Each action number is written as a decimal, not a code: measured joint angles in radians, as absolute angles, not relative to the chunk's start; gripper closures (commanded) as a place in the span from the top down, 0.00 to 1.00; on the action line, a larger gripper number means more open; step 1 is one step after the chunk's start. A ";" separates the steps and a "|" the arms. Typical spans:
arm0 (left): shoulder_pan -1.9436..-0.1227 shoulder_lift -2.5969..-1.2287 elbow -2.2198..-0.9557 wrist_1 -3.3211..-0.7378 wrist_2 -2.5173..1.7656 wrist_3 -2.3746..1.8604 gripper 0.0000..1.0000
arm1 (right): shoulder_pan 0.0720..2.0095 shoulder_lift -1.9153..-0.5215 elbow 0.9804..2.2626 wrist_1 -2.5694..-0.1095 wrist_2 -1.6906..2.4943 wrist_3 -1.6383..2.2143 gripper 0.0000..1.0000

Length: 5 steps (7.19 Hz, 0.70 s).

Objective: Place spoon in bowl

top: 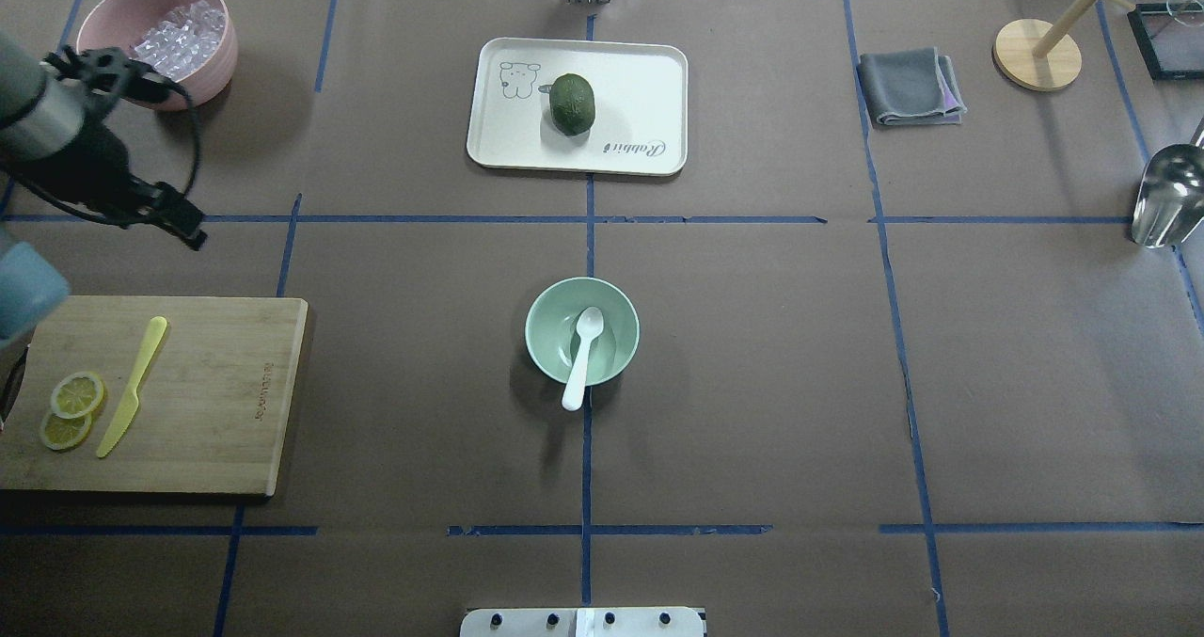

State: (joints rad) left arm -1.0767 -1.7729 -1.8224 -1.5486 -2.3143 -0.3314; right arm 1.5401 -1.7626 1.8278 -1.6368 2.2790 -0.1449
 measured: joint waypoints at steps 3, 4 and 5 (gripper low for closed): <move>-1.352 -1.569 -1.816 -1.545 -2.376 -0.010 1.00 | 1.540 -1.763 1.828 -1.637 2.280 -0.144 1.00; -1.422 -1.521 -1.813 -1.536 -2.378 0.055 1.00 | 1.540 -1.763 1.827 -1.637 2.280 -0.144 1.00; -1.467 -1.484 -1.812 -1.533 -2.377 0.082 1.00 | 1.540 -1.763 1.827 -1.637 2.281 -0.144 1.00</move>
